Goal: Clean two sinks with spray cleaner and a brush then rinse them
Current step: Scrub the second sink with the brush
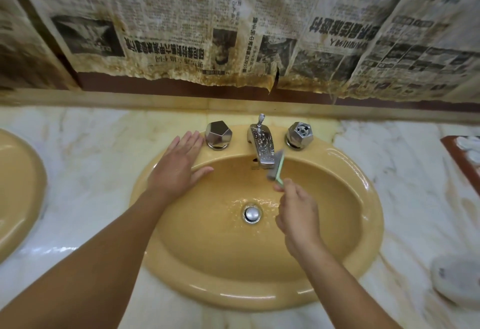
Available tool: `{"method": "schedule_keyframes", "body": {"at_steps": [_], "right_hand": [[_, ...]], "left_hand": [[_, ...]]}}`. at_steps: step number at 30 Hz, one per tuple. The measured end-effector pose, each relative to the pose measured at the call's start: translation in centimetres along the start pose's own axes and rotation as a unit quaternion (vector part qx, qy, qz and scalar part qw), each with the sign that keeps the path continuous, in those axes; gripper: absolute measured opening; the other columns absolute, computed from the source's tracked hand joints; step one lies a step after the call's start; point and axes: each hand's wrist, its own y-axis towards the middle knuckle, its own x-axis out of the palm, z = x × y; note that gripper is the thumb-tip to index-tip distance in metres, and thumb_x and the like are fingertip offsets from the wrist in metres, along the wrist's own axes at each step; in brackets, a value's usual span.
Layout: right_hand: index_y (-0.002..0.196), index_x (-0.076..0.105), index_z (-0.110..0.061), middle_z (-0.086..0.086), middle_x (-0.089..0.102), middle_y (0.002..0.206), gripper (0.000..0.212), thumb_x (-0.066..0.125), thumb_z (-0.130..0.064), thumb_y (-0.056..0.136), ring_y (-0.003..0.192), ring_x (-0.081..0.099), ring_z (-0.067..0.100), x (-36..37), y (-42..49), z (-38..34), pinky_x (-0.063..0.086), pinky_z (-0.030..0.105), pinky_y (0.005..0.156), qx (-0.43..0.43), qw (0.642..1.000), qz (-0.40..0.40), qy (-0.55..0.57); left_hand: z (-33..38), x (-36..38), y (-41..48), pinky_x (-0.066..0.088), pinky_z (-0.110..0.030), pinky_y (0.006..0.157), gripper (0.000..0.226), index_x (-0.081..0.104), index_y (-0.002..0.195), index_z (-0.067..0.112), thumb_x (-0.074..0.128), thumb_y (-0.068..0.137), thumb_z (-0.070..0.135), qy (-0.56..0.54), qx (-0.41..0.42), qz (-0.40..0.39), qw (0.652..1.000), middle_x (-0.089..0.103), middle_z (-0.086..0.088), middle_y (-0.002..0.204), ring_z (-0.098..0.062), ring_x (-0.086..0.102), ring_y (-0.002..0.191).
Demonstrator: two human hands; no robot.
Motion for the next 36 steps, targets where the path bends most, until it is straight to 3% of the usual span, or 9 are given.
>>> {"method": "schedule_keyframes", "body": {"at_steps": [4, 7, 13, 20, 22, 24, 28, 32, 36], "right_hand": [[0.085, 0.073, -0.018, -0.014, 0.039, 0.050, 0.038, 0.052, -0.048, 0.097, 0.049, 0.032, 0.013, -0.4, -2.2, 2.7, 0.030, 0.027, 0.049, -0.008, 0.999, 0.031, 0.026], [0.090, 0.067, -0.024, -0.013, 0.054, 0.063, 0.034, 0.046, -0.049, 0.099, 0.062, 0.050, 0.009, 1.3, -3.4, 2.6, 0.044, 0.028, 0.064, -0.136, 0.989, 0.051, -0.013], [0.104, 0.057, -0.011, -0.006, 0.058, 0.074, 0.022, 0.048, -0.032, 0.104, 0.069, 0.055, 0.022, 2.1, -3.4, 3.5, 0.029, 0.033, 0.062, -0.249, 0.949, 0.079, -0.177], [0.102, 0.050, -0.015, 0.004, 0.062, 0.066, 0.024, 0.055, -0.038, 0.100, 0.060, 0.059, 0.033, -3.8, -0.9, 3.4, 0.030, 0.035, 0.051, -0.282, 0.903, 0.071, -0.317], [0.100, 0.051, -0.015, 0.007, 0.064, 0.066, 0.024, 0.056, -0.039, 0.099, 0.059, 0.058, 0.033, -4.8, -0.3, 2.7, 0.033, 0.035, 0.050, -0.309, 0.880, 0.036, -0.359], [0.100, 0.052, -0.014, 0.009, 0.065, 0.067, 0.025, 0.058, -0.038, 0.098, 0.061, 0.061, 0.036, -5.8, 0.5, 1.9, 0.036, 0.037, 0.050, -0.331, 0.856, 0.023, -0.396], [0.091, 0.055, -0.021, -0.002, 0.063, 0.062, 0.022, 0.063, -0.042, 0.094, 0.057, 0.057, 0.023, -7.6, 1.2, 1.6, 0.040, 0.035, 0.054, -0.307, 0.856, -0.062, -0.412], [0.086, 0.062, -0.016, 0.000, 0.064, 0.057, 0.027, 0.062, -0.042, 0.094, 0.044, 0.051, 0.014, -7.5, 0.4, 0.5, 0.039, 0.027, 0.047, -0.095, 0.942, -0.188, -0.261], [0.088, 0.068, -0.016, 0.006, 0.072, 0.074, 0.046, 0.051, -0.058, 0.097, 0.057, 0.066, 0.021, -7.4, 1.6, -1.0, 0.048, 0.032, 0.058, -0.036, 0.907, -0.297, -0.297]], "left_hand": [[0.4, -0.2, -1.5, 0.003, -0.034, 0.127, 0.075, 0.024, 0.159, 0.011, 0.047, 0.101, 0.053, -0.044, -0.041, 0.015, 0.998, 0.020, -0.004, 0.167, -0.018, 0.011, 0.156], [0.6, -0.3, -3.3, 0.005, -0.035, 0.127, 0.066, 0.033, 0.156, 0.007, 0.052, 0.103, 0.041, -0.084, -0.070, 0.039, 0.993, 0.027, -0.008, 0.165, -0.022, 0.015, 0.155], [1.8, -0.1, -7.0, 0.005, -0.031, 0.126, 0.061, 0.040, 0.153, 0.006, 0.059, 0.101, 0.031, -0.112, -0.111, 0.054, 0.986, 0.031, -0.008, 0.162, -0.021, 0.020, 0.154], [7.6, -1.3, -8.5, 0.032, -0.040, 0.119, 0.050, 0.062, 0.138, 0.020, 0.055, 0.096, 0.046, -0.190, -0.156, 0.087, 0.965, 0.059, -0.004, 0.144, -0.021, 0.046, 0.140], [11.3, -2.6, -7.9, 0.044, -0.028, 0.105, 0.052, 0.062, 0.137, 0.030, 0.061, 0.093, 0.058, -0.339, -0.205, 0.037, 0.918, 0.066, 0.007, 0.133, -0.008, 0.059, 0.124], [14.8, -3.2, -6.6, 0.050, -0.022, 0.097, 0.066, 0.060, 0.139, 0.028, 0.069, 0.084, 0.063, -0.549, -0.263, -0.019, 0.794, 0.069, 0.013, 0.123, 0.003, 0.064, 0.110], [18.3, -2.2, -4.6, 0.059, -0.032, 0.090, 0.062, 0.058, 0.137, 0.013, 0.076, 0.086, 0.045, -0.715, -0.326, -0.054, 0.616, 0.075, 0.000, 0.114, -0.011, 0.073, 0.102], [19.4, -1.4, -4.2, 0.058, -0.031, 0.086, 0.038, 0.065, 0.125, 0.008, 0.073, 0.093, 0.027, -0.738, -0.308, -0.080, 0.594, 0.076, -0.004, 0.105, -0.016, 0.072, 0.096], [19.4, -0.8, -4.0, 0.049, -0.039, 0.086, 0.030, 0.070, 0.115, 0.004, 0.073, 0.092, 0.023, -0.731, -0.339, -0.062, 0.589, 0.074, -0.009, 0.096, -0.022, 0.066, 0.090]]}}
